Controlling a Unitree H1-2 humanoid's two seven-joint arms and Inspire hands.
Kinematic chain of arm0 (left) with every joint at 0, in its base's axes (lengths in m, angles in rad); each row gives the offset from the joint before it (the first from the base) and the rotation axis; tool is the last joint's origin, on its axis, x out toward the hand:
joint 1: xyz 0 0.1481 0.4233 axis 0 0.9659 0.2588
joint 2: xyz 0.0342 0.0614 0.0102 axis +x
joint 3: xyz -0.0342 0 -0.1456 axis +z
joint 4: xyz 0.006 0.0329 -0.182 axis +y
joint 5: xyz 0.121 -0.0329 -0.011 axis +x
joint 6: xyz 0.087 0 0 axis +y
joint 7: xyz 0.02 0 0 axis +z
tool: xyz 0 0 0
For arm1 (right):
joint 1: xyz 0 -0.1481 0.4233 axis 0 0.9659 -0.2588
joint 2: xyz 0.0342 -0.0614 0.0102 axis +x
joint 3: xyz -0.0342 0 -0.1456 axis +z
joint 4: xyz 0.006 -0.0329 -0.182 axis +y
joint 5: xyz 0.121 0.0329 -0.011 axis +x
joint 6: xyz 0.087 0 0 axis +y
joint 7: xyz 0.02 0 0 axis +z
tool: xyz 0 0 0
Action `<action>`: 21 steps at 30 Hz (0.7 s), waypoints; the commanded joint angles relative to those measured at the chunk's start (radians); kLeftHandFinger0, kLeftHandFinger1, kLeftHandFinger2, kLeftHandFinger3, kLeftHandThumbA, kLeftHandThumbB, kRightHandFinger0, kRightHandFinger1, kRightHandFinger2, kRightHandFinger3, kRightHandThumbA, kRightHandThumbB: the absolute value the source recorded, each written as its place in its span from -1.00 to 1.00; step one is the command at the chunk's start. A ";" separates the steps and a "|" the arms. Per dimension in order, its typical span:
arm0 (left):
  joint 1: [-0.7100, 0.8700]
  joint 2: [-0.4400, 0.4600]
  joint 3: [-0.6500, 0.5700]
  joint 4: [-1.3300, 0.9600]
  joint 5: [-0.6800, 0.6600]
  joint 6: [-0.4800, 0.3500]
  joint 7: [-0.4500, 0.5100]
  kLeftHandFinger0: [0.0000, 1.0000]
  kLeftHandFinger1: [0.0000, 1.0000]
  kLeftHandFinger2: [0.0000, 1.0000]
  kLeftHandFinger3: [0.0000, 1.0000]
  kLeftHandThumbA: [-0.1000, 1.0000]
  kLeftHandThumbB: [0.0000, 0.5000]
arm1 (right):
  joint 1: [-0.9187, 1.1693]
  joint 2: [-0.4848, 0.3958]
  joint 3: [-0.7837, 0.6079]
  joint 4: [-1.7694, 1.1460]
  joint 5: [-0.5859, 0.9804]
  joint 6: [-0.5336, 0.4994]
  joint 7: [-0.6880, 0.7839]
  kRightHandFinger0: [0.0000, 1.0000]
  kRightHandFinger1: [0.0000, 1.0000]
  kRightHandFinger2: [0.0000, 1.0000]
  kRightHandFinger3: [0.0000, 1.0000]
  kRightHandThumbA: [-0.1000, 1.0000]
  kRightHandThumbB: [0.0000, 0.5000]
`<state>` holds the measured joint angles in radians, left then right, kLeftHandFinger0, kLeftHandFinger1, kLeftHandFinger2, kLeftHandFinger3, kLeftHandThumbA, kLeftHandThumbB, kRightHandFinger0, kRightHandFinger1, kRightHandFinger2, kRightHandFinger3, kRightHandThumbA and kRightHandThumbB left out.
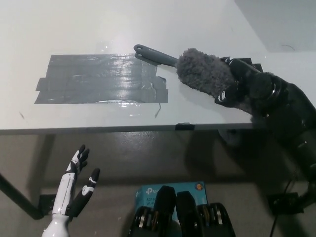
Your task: A grey duster is kept infront of the robot in the middle of the table and the robot extends its right arm to grab the duster, picks it up and hands it to a person
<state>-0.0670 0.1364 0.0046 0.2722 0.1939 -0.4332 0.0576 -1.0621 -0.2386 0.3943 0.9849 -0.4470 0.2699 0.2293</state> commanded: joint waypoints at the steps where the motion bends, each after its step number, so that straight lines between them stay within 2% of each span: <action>1: -0.010 0.007 0.003 -0.037 0.015 -0.023 0.017 1.00 1.00 1.00 1.00 0.63 -0.31 | -0.065 -0.016 0.059 0.087 -0.066 -0.027 -0.013 1.00 1.00 1.00 1.00 1.00 0.94; 9: -0.015 0.008 0.006 -0.028 0.014 -0.028 0.019 1.00 1.00 1.00 1.00 0.65 -0.26 | -0.069 -0.034 0.092 0.184 -0.073 -0.067 -0.065 1.00 1.00 1.00 1.00 1.00 0.93; 11: -0.016 0.007 0.003 -0.024 0.013 -0.034 0.018 1.00 1.00 1.00 1.00 0.65 -0.27 | -0.069 -0.039 0.108 0.190 -0.083 -0.056 -0.039 1.00 1.00 1.00 1.00 1.00 0.81; 12: -0.016 0.007 0.001 -0.022 0.008 -0.036 0.018 1.00 1.00 1.00 1.00 0.64 -0.28 | -0.073 -0.038 0.109 0.196 -0.076 -0.038 0.001 1.00 1.00 1.00 1.00 0.83 0.77; 13: -0.015 0.007 0.001 -0.022 0.006 -0.037 0.018 1.00 1.00 1.00 1.00 0.64 -0.28 | -0.074 -0.037 0.108 0.198 -0.072 -0.034 0.009 1.00 1.00 1.00 1.00 0.83 0.77; 14: -0.014 0.007 0.002 -0.026 0.007 -0.035 0.017 1.00 1.00 1.00 1.00 0.64 -0.28 | -0.081 -0.034 0.099 0.210 -0.053 -0.026 0.046 0.93 0.85 1.00 1.00 0.55 0.62; 15: -0.014 0.009 0.006 -0.031 0.008 -0.030 0.015 1.00 1.00 1.00 1.00 0.64 -0.25 | -0.091 -0.034 0.096 0.227 -0.029 -0.051 0.136 -0.01 -0.17 -0.01 1.00 0.13 0.35; 16: -0.016 0.010 0.007 -0.031 0.010 -0.032 0.017 1.00 1.00 1.00 1.00 0.65 -0.26 | -0.092 -0.036 0.103 0.224 -0.024 -0.081 0.174 -0.93 -0.86 -0.39 0.37 -0.38 0.52; 17: -0.018 0.010 0.007 -0.030 0.011 -0.033 0.017 1.00 1.00 1.00 1.00 0.65 -0.26 | -0.089 -0.036 0.105 0.212 -0.026 -0.090 0.174 -0.99 -0.77 -0.29 0.50 -0.56 0.47; 18: -0.020 0.011 0.006 -0.030 0.011 -0.035 0.017 1.00 1.00 1.00 1.00 0.65 -0.29 | -0.083 -0.037 0.107 0.189 -0.026 -0.105 0.173 -0.90 -0.46 0.03 0.43 -0.70 0.43; 19: -0.022 0.011 0.006 -0.029 0.010 -0.036 0.016 1.00 1.00 1.00 1.00 0.64 -0.29 | -0.081 -0.039 0.107 0.177 -0.025 -0.114 0.173 -0.87 -0.31 0.17 0.39 -0.71 0.42; 20: -0.023 0.012 0.005 -0.027 0.006 -0.037 0.014 1.00 1.00 1.00 1.00 0.64 -0.30 | -0.074 -0.042 0.102 0.154 -0.017 -0.121 0.183 -0.75 -0.09 0.40 0.38 -0.80 0.24; 21: -0.023 0.012 0.004 -0.025 0.005 -0.037 0.014 1.00 1.00 1.00 1.00 0.64 -0.30 | -0.067 -0.047 0.098 0.122 -0.009 -0.117 0.197 -0.78 -0.09 0.43 0.53 -0.90 0.07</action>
<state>-0.0720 0.1373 0.0048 0.2690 0.1986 -0.4334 0.0575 -1.1426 -0.2760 0.4903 1.1529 -0.4869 0.1932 0.2695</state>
